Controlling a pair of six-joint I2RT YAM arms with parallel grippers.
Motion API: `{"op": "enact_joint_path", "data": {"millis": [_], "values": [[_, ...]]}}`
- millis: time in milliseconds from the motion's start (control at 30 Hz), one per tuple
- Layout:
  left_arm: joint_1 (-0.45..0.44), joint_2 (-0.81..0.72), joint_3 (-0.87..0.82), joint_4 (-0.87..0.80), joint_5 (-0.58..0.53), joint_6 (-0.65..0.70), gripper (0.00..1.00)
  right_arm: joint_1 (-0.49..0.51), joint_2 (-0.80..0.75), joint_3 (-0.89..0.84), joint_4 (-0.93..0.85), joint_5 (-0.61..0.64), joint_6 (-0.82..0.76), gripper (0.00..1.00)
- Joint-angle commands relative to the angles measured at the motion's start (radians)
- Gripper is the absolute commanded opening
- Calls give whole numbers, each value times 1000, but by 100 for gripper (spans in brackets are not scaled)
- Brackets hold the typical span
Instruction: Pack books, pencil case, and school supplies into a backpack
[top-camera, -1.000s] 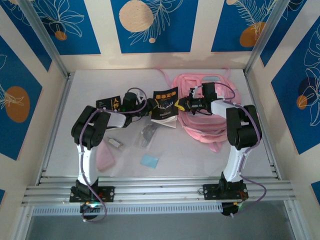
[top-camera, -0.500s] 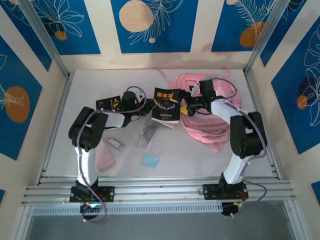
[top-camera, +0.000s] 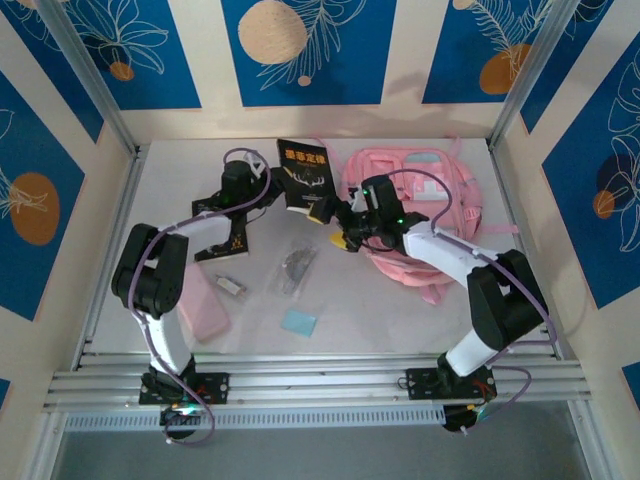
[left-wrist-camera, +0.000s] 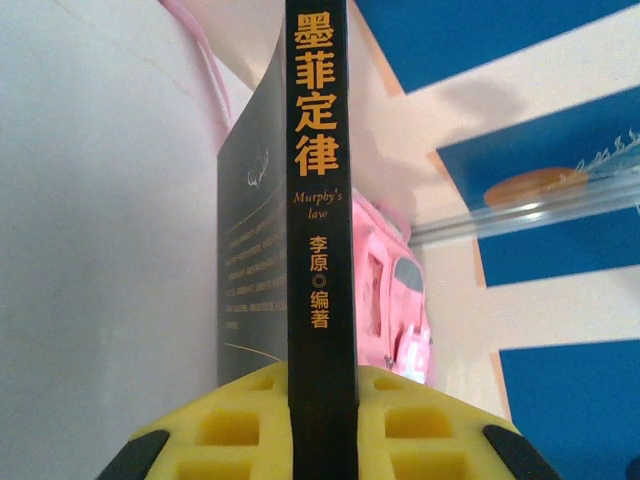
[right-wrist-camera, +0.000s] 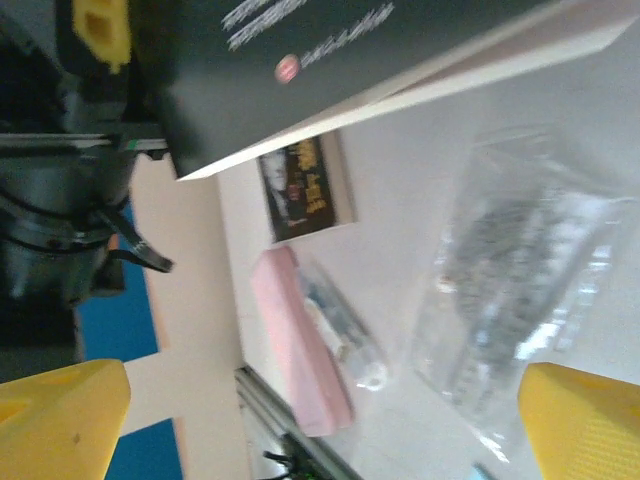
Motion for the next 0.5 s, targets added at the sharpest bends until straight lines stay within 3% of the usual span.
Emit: {"op": "enact_joint_path", "data": {"millis": [0,167,467], "values": [[-8,-85,-36,118,-105,-28,0,36,51,-22,279,32,222,99],[-33,-146,-138,205,-205,-69,0,92,151,-76,647,142,498,99],[-65,-189,-240,332,-264,-136,0,141,270,-75,858,318,659,100]]}}
